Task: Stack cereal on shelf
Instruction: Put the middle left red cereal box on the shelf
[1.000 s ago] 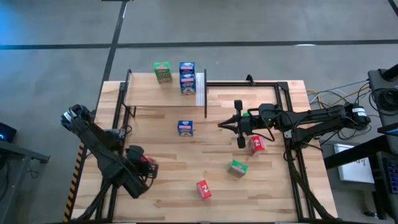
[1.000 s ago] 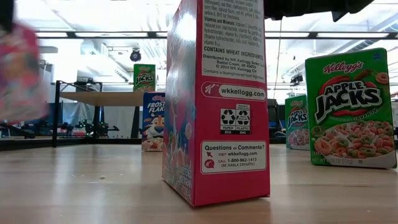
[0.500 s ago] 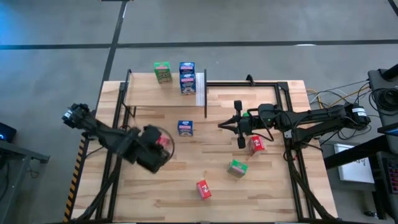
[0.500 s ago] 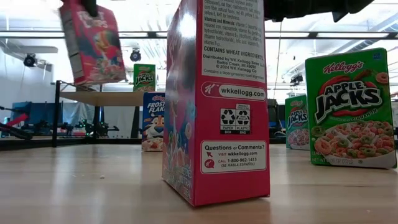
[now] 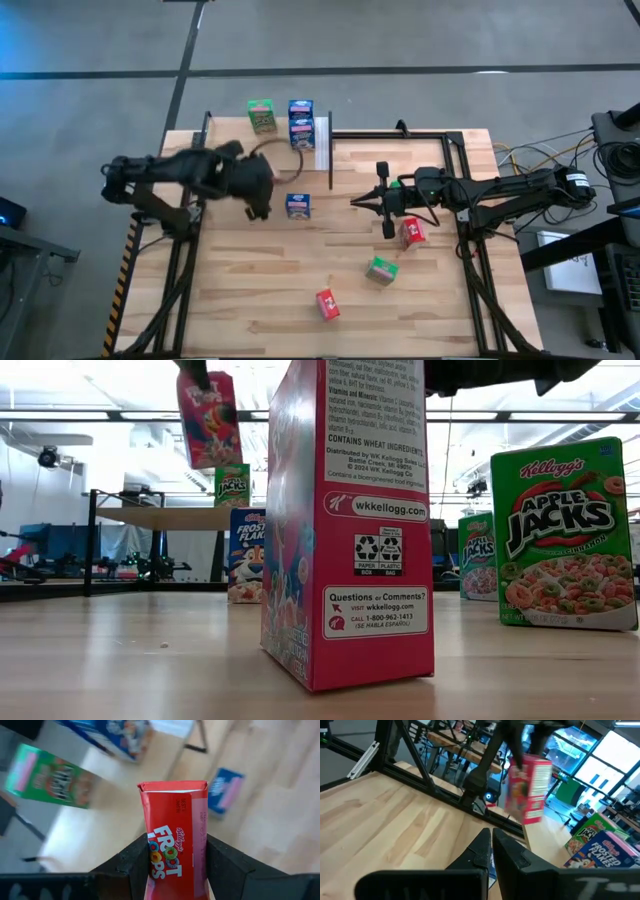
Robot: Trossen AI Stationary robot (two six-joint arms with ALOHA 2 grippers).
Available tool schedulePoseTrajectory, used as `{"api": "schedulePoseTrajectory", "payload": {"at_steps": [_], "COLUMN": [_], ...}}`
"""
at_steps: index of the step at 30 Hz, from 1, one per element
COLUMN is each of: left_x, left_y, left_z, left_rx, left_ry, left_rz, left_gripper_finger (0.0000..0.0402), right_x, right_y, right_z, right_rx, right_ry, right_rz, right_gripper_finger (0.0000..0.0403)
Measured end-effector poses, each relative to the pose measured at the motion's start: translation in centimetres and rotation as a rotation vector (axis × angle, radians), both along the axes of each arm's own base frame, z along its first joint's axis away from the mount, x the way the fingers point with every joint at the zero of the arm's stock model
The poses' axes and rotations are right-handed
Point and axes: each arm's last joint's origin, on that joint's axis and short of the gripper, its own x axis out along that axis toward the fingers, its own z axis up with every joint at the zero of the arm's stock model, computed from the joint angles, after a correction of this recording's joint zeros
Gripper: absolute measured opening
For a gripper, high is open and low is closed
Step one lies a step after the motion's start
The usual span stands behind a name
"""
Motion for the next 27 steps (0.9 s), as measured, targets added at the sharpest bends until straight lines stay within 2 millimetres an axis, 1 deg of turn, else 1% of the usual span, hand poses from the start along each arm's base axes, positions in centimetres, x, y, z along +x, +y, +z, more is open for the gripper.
{"api": "schedulePoseTrajectory", "payload": {"at_steps": [6,12,19,27], "left_x": [-1.2,-2.5,-3.9,-6.2], "left_y": [4.0,7.4,10.9,14.8], "left_z": [-0.2,0.1,-0.1,-0.2], "left_rx": [0.067,0.098,-0.054,-0.067], "left_ry": [0.143,0.243,0.243,0.27], "left_rz": [-0.052,-0.068,-0.055,0.044], "left_gripper_finger": [0.0151,0.0151,0.0151,0.0151], "right_x": [0.0,0.0,-0.1,-0.1], "right_y": [0.0,0.0,0.0,0.0], "right_z": [-0.2,-0.3,-0.5,-0.6], "right_rx": [0.025,0.047,0.08,0.1], "right_ry": [0.021,0.037,0.055,0.072], "right_rz": [-0.003,-0.005,-0.009,-0.012], "right_gripper_finger": [0.0009,0.0009,0.0009,0.0009]}}
